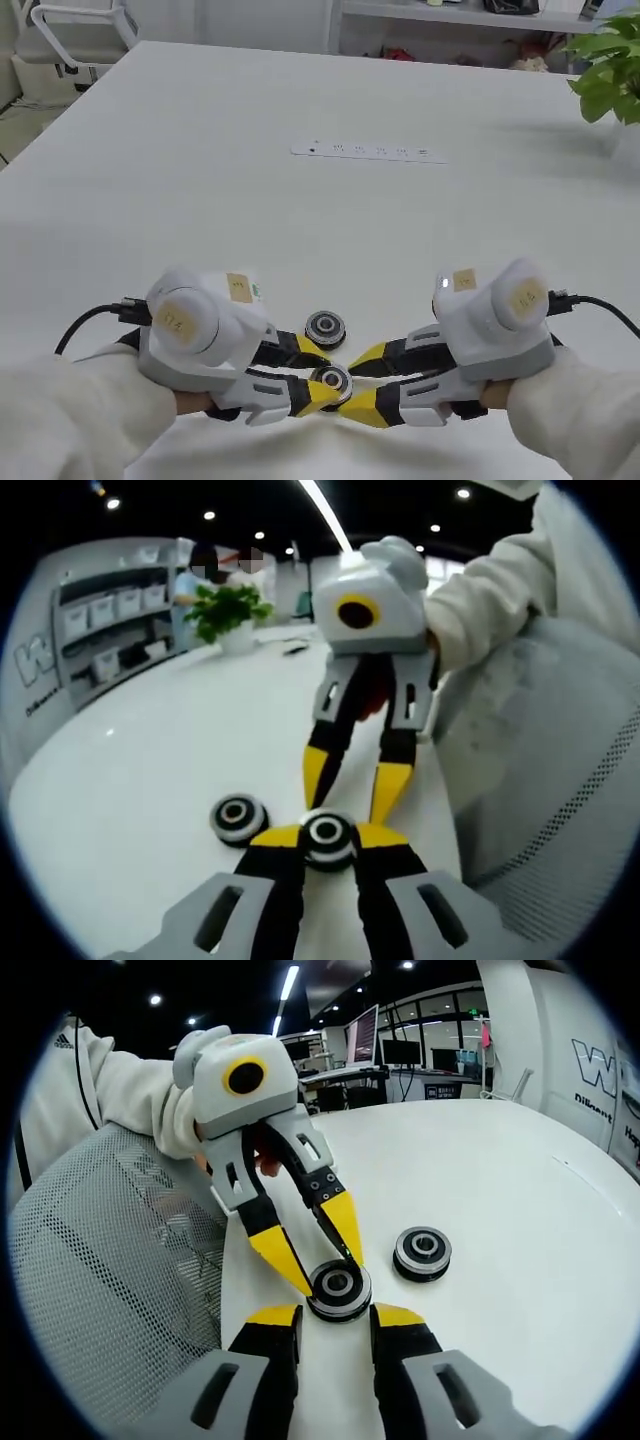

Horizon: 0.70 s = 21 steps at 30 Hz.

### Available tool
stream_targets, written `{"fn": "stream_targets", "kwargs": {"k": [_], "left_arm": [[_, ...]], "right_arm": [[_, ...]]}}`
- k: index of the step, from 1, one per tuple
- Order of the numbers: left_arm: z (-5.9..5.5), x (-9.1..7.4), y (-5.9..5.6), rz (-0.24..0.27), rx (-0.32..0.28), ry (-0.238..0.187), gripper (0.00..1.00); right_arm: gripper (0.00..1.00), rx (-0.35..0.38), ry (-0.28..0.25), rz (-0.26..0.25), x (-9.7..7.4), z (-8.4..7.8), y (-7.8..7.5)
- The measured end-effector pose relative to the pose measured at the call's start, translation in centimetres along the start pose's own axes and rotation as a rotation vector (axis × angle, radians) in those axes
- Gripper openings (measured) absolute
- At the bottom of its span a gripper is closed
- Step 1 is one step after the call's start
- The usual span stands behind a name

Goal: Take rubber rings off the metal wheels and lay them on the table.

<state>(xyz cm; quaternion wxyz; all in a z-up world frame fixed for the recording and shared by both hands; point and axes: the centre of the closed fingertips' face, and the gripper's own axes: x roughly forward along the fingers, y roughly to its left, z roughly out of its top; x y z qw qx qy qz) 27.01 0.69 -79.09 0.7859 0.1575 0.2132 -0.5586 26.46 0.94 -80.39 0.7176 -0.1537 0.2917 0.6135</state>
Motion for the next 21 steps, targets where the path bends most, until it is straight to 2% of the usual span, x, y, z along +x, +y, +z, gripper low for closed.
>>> {"fn": "stream_targets", "kwargs": {"k": [3,7,11,21], "left_arm": [[0.07,-0.04,-0.02,-0.005,-0.005,-0.002,0.19],[-0.03,0.01,0.52,0.017,0.010,0.001,0.16],[-0.03,-0.03,0.29,0.006,0.023,0.000,0.16],[0.04,0.37,0.34,0.005,0.004,-0.020,0.14]], "right_arm": [[0.23,0.010,-0.006,-0.004,0.04,0.05,-0.07],[0.22,0.022,-0.015,-0.011,0.11,0.12,-0.23],[0.22,0.023,-0.018,-0.018,0.14,0.09,-0.42],[0.20,0.009,-0.013,-0.018,0.28,-0.15,-0.35]]}}
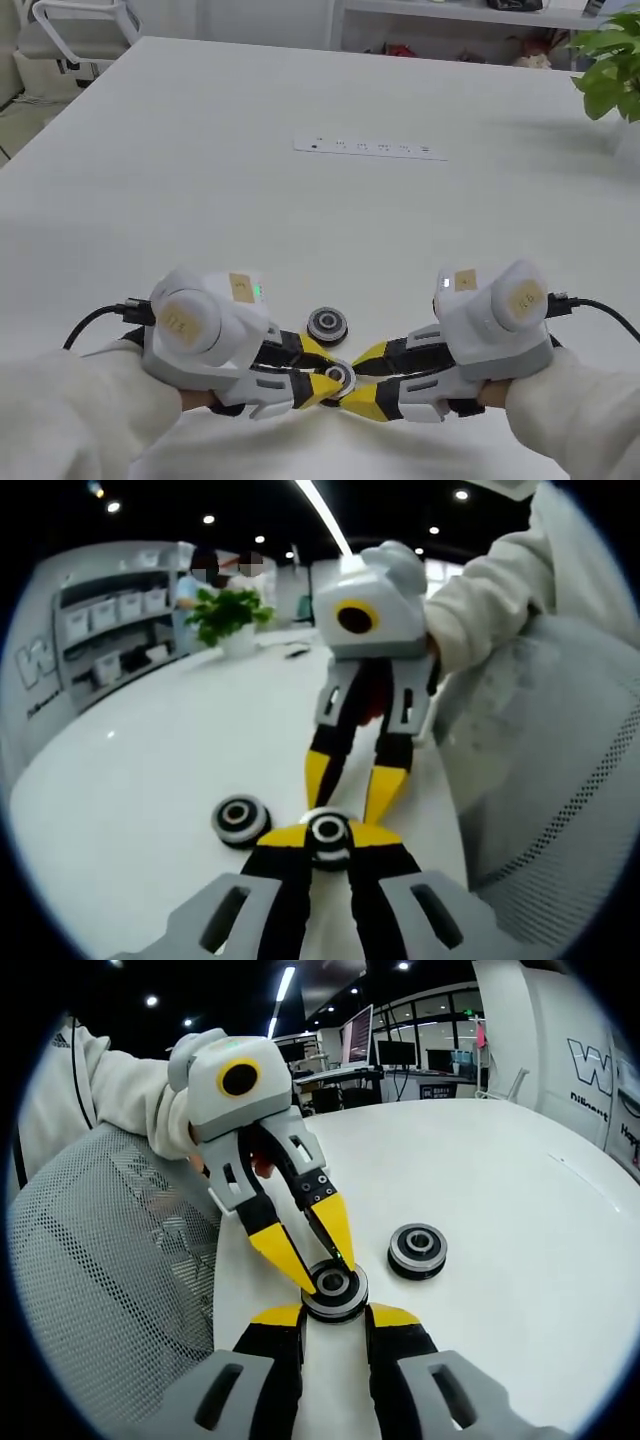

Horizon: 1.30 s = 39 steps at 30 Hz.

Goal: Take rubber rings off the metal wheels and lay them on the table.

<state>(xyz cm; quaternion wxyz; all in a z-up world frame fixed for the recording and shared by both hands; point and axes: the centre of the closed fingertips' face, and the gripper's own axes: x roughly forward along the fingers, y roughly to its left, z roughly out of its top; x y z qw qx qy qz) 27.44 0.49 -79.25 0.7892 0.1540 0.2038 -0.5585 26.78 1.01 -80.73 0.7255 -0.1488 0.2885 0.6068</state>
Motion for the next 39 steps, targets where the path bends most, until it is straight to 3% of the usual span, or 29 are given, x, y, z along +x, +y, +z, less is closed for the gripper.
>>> {"fn": "stream_targets", "kwargs": {"k": [30,33,37,39], "left_arm": [[0.02,-0.24,-0.02,0.007,-0.006,-0.001,0.14],[0.03,-0.25,0.00,0.007,-0.006,-0.001,0.14],[0.03,-0.26,0.01,0.008,-0.010,-0.001,0.14],[0.04,-0.26,0.01,0.008,-0.010,-0.002,0.14]], "right_arm": [[0.05,-0.043,0.038,-0.004,-0.48,-0.57,-0.30],[0.02,-0.029,0.047,-0.006,-0.54,-0.66,-0.34],[0.00,0.071,0.056,-0.013,-0.68,-0.75,-0.50],[0.00,0.077,0.058,-0.014,-0.60,-0.70,-0.62]]}}
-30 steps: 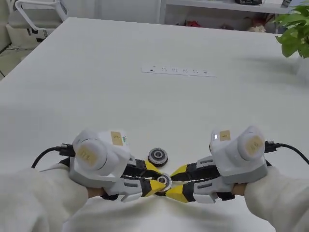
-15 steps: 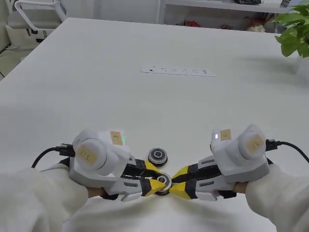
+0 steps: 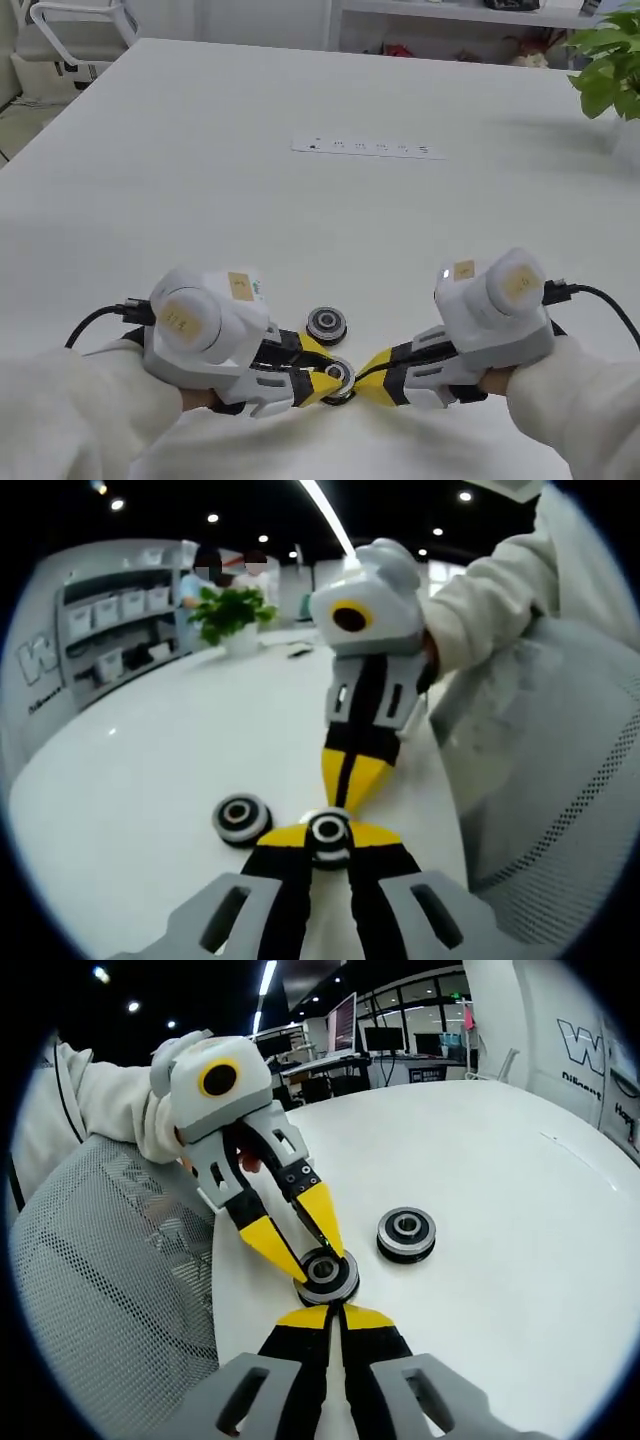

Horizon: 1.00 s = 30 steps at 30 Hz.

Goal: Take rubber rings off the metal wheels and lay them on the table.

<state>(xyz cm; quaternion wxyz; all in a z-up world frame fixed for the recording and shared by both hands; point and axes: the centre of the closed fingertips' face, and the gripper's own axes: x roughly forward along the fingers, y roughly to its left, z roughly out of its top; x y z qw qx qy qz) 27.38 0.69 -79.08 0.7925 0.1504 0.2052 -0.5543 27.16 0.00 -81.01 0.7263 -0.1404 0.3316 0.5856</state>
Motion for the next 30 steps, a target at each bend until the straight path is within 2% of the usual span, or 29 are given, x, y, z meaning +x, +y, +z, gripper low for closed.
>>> {"fn": "stream_targets", "kwargs": {"k": [7,9,11,14,26,30], "left_arm": [[0.02,-0.03,0.00,0.000,-0.017,-0.008,0.14],[0.06,-0.02,0.11,0.001,-0.057,-0.014,0.13],[0.08,0.04,0.14,0.003,-0.039,-0.012,0.14],[0.15,0.15,0.23,0.005,-0.054,-0.018,0.14],[0.21,0.33,0.44,0.009,-0.034,-0.019,0.14],[0.15,0.11,0.43,0.002,-0.073,-0.019,0.14]], "right_arm": [[0.00,0.028,0.014,-0.016,0.03,-0.09,0.10],[0.00,0.066,0.024,-0.018,0.06,-0.23,0.13],[0.00,0.061,0.027,-0.018,0.12,-0.18,0.15],[0.00,0.047,0.032,-0.023,0.14,-0.24,0.21],[0.00,0.063,0.026,-0.027,0.22,-0.10,0.01],[0.00,0.069,0.024,-0.030,0.17,-0.05,-0.14]]}}
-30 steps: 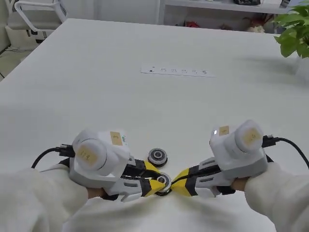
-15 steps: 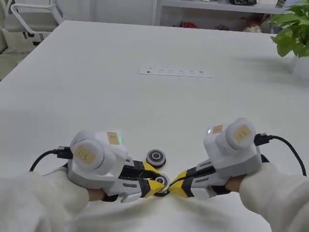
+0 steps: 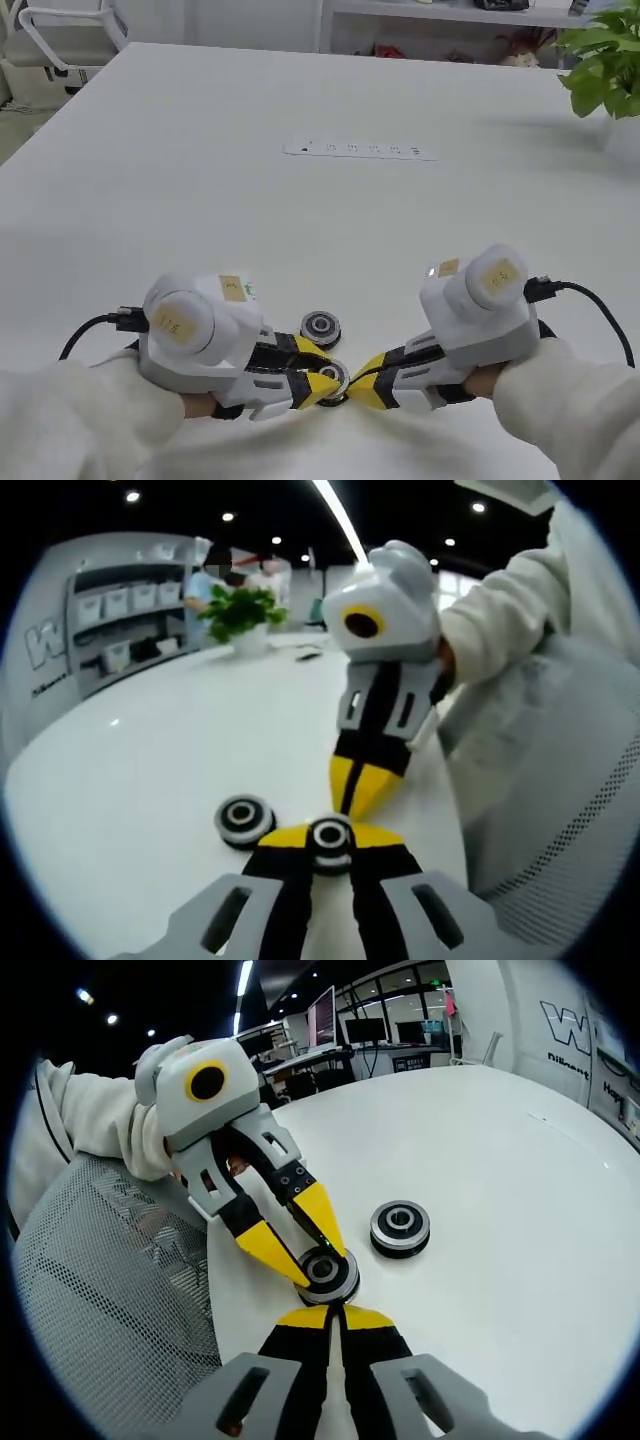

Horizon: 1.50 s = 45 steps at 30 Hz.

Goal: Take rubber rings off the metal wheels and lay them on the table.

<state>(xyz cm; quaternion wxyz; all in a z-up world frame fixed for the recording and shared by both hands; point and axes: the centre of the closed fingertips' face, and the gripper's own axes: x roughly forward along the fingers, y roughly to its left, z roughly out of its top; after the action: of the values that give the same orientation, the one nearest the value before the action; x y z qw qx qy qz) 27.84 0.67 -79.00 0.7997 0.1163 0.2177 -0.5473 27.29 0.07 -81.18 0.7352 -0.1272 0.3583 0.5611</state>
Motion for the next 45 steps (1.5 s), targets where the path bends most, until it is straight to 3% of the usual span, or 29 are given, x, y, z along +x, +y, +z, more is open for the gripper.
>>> {"fn": "stream_targets", "kwargs": {"k": [8,13,22,25,27,30,45], "left_arm": [[0.0,0.2,-0.1,0.003,0.033,-0.009,0.12],[0.0,0.2,-0.1,0.005,0.038,-0.011,0.12],[0.1,0.2,-0.3,0.004,0.047,-0.012,0.12],[0.1,0.2,-0.3,0.004,0.053,-0.012,0.12],[0.1,0.2,-0.3,0.002,0.056,-0.012,0.12],[0.1,0.2,-0.3,0.001,0.068,-0.014,0.12],[0.2,0.3,-0.6,-0.010,0.104,-0.009,0.12]], "right_arm": [[0.00,0.041,0.002,-0.002,-0.2,-0.1,-0.2],[0.00,0.141,-0.008,-0.009,-0.9,0.2,-0.7],[0.00,0.208,-0.024,-0.019,-1.0,0.2,-1.1],[0.00,0.252,-0.039,-0.012,-1.2,0.4,-1.1],[0.00,0.314,-0.081,0.005,-1.3,1.1,-1.0],[0.00,0.305,-0.068,0.000,-1.3,0.9,-1.0],[0.00,0.396,-0.085,0.021,-1.3,0.9,-1.1]]}}
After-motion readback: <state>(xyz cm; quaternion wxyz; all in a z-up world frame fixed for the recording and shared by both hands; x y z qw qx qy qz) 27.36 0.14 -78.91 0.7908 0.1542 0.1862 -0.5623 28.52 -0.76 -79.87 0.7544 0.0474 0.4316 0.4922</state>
